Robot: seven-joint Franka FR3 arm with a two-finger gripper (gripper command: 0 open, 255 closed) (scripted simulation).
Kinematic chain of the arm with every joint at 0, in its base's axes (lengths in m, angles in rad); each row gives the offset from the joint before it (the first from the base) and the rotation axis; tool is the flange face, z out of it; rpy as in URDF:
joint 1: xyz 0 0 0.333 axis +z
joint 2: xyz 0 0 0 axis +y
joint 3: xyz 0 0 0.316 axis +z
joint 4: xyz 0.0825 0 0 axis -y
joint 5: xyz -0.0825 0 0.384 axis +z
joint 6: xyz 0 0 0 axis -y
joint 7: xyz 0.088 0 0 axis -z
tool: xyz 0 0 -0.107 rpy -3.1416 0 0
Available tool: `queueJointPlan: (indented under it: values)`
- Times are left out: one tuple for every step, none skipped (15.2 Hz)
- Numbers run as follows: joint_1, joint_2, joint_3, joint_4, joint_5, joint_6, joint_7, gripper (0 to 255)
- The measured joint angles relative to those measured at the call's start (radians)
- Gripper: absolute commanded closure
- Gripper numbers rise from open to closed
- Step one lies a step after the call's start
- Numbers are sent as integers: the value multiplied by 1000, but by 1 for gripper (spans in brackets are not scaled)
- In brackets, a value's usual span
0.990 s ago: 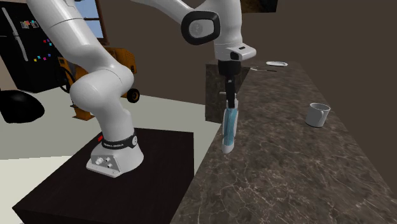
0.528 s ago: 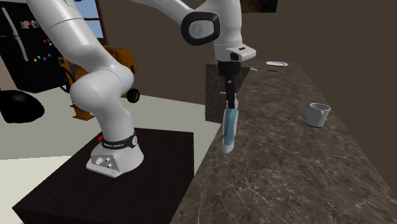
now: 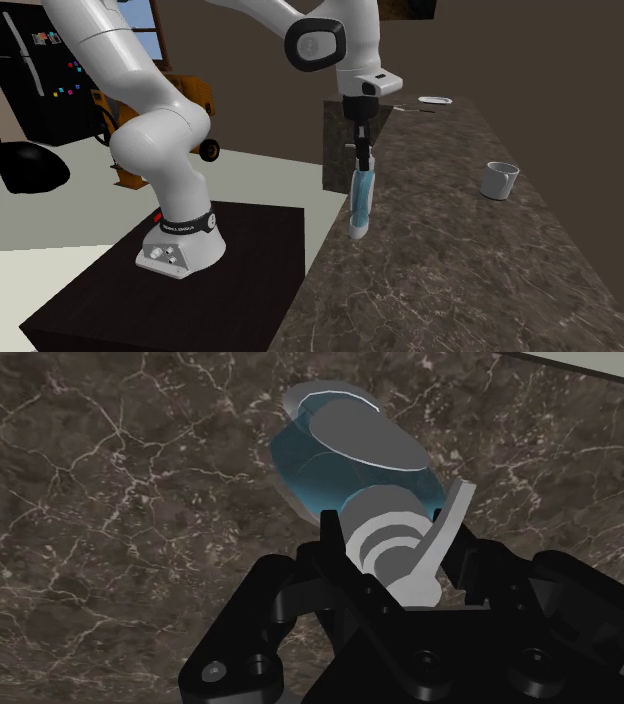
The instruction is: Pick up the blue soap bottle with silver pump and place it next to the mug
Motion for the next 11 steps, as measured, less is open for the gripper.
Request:
queueJointPlan:
  values:
    - [0,0,0,0,0,0,0,255]
    - [0,0,0,0,0,0,0,255]
    - [1,-2,1,4,0,-6,2,255]
    - [0,-8,0,9,-1,-18,2,255]
    - [0,-16,-2,19,-2,-35,2,255]
    - [0,-21,-2,27,-2,-48,4,255]
    - [-1,-25,-3,35,-3,-61,4,255]
    - [-1,-32,-4,43,-4,-76,4,255]
    - [-1,-37,-4,53,-5,-91,5,255]
    - [-2,-41,-5,66,-6,-107,6,255]
    - [-2,-48,-6,75,-7,-123,7,255]
